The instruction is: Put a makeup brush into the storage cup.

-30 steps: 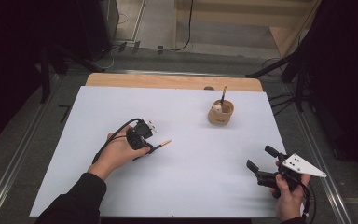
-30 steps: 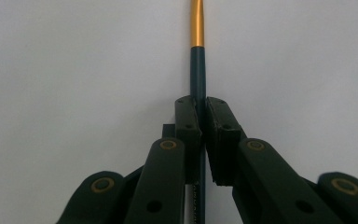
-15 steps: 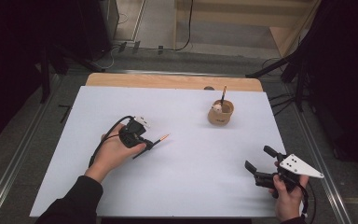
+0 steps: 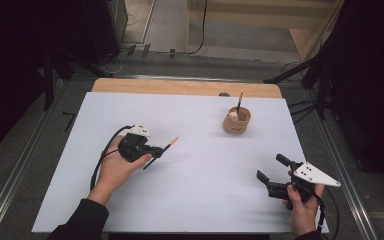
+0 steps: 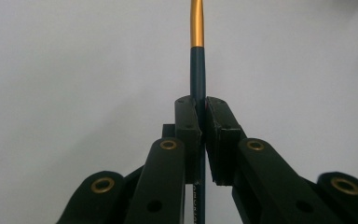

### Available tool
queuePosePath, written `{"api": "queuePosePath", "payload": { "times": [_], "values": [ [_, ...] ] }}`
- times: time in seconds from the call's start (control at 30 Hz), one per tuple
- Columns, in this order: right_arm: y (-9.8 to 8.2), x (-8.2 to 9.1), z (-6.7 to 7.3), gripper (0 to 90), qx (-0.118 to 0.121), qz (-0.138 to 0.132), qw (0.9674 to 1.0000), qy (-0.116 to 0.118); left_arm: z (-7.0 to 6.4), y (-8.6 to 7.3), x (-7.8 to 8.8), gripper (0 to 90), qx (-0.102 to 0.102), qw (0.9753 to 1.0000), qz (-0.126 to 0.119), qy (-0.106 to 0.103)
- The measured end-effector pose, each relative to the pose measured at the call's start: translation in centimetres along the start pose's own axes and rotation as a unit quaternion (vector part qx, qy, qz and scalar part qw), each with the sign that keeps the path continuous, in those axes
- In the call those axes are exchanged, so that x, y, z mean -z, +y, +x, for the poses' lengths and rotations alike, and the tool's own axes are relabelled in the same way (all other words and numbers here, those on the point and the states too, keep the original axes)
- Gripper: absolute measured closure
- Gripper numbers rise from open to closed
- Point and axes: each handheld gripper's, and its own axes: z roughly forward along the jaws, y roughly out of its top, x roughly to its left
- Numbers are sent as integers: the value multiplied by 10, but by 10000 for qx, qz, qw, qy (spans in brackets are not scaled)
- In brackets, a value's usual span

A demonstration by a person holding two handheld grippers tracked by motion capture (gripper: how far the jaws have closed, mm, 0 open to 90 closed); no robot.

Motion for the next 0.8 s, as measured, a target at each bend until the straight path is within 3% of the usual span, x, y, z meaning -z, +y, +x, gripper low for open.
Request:
{"api": "queuePosePath", "payload": {
  "times": [0.43, 0.8],
  "values": [
    [19, -34, 21, 82, 213, 109, 9995, 195, -6, -11, 6, 848, 179, 9969, -742, -183],
    [36, -71, 50, 128, 97, 77, 9992, 390, -13, -11, 6, 848, 160, 9935, -1075, -338]
  ]
}}
